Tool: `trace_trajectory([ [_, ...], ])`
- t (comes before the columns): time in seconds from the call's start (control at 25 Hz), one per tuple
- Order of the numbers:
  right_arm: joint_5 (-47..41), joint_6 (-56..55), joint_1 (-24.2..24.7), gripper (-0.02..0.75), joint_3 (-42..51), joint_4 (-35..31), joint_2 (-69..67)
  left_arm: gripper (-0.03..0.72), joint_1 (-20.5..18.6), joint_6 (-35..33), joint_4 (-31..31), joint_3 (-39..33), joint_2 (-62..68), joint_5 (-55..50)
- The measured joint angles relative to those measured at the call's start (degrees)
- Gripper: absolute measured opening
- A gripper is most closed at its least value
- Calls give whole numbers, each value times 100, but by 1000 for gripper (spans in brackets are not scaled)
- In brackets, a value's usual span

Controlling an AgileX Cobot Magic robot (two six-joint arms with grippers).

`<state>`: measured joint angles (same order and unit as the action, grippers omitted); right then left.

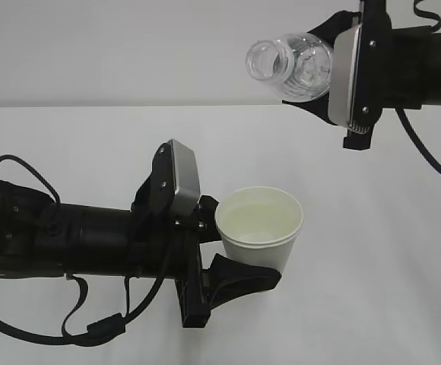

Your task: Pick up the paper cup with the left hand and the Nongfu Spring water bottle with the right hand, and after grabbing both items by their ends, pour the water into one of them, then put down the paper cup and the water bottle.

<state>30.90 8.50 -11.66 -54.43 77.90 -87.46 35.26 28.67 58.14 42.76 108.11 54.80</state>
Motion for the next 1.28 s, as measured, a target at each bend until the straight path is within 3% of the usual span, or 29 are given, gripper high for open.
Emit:
trace_trajectory([
  [0.36,-23,-348,0,491,0,-648,0,480,0,0,-18,0,0,-19],
  [1.28,-905,-2174,0,491,0,-821,0,474,0,0,-46,0,0,-33],
])
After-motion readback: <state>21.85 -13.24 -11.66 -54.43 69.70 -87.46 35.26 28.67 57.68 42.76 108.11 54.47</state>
